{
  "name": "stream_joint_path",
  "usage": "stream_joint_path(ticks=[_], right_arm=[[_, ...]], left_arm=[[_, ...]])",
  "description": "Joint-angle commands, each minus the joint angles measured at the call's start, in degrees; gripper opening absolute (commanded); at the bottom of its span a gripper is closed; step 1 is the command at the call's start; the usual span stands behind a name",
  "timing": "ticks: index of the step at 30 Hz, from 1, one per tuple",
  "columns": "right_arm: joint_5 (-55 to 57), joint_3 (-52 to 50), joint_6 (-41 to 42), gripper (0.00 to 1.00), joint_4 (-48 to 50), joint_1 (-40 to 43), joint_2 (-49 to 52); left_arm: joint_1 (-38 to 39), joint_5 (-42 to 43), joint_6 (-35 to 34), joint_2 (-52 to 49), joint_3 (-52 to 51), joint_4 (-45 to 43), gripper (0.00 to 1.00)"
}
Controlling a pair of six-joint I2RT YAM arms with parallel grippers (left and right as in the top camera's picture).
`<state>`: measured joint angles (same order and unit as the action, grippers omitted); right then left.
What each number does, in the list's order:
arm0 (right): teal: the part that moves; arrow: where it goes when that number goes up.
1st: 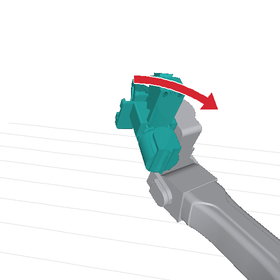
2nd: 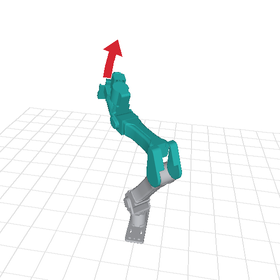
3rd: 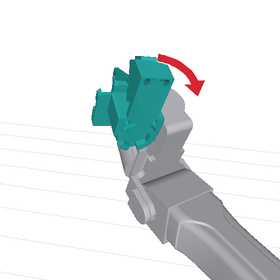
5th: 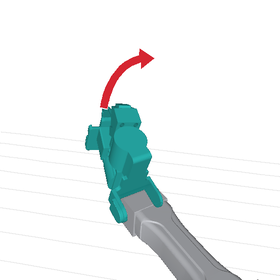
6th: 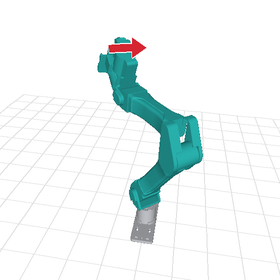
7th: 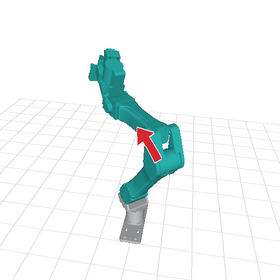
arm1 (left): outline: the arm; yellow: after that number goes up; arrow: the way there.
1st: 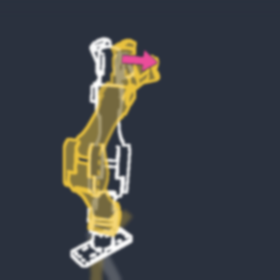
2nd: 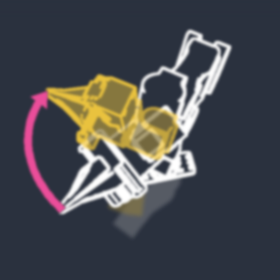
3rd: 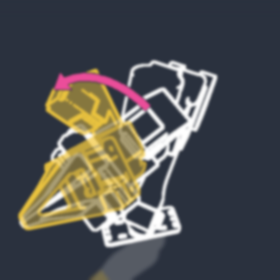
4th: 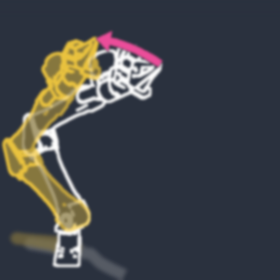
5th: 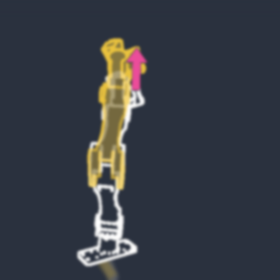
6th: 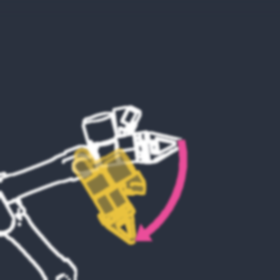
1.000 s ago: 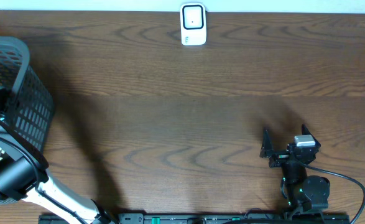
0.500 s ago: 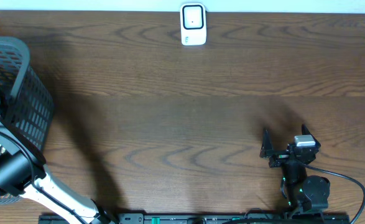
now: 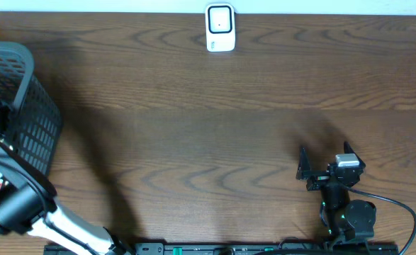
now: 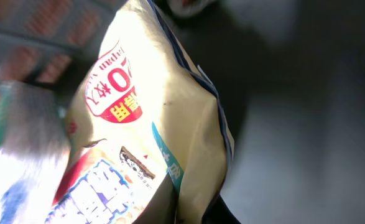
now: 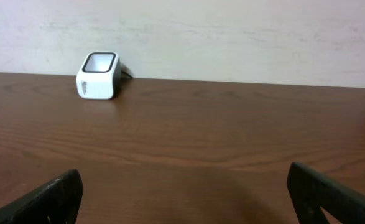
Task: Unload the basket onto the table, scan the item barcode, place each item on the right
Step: 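Lift the snack bag out and carry it toward the white scanner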
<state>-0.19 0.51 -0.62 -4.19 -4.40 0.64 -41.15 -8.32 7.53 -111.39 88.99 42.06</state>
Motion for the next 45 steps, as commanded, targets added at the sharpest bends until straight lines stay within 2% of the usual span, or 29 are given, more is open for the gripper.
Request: stream_joint_path(ticks=[1,6,13,19,24,27,30,35,40,45], right_arm=[[0.04,-0.2,0.59,0.99,-0.11,0.02,-0.26],[0.04,-0.2,0.59,0.99,-0.11,0.02,-0.26],[0.04,-0.2,0.59,0.99,-0.11,0.02,-0.26],[0.04,-0.2,0.59,0.99,-0.11,0.02,-0.26],[0.04,-0.2,0.59,0.99,-0.11,0.02,-0.26],[0.04,-0.2,0.59,0.99,-0.11,0.02,-0.26],[0.04,-0.2,0.59,0.99,-0.11,0.02,-0.26],[0.04,-0.2,0.59,0.99,-0.11,0.02,-0.26],[0.04,-0.2,0.59,0.99,-0.11,0.02,-0.26],[0.04,-0.2,0.59,0.99,-0.11,0.02,-0.26]], left_arm=[[0.09,8.31,-5.33,8.59,0.28,-1.14,0.08],[0.09,12.0,-12.94,19.21,0.28,-5.14,0.07],[0.09,14.62,-19.52,31.12,0.28,-8.81,0.08],[0.09,27.71,-25.99,38.91,0.28,-14.38,0.07],[1.42,39.65,-36.89,43.41,0.28,-22.08,0.07],[6.19,46.36,-39.58,44.5,0.28,-28.3,0.07],[13.33,47.28,-39.52,44.63,0.28,-30.25,0.08],[27.06,46.36,-34.95,42.03,0.26,-28.26,0.07],[38.53,43.17,-34.99,36.37,0.26,-22.75,0.07],[48.96,43.19,-35.12,26.71,0.26,-21.7,0.07]])
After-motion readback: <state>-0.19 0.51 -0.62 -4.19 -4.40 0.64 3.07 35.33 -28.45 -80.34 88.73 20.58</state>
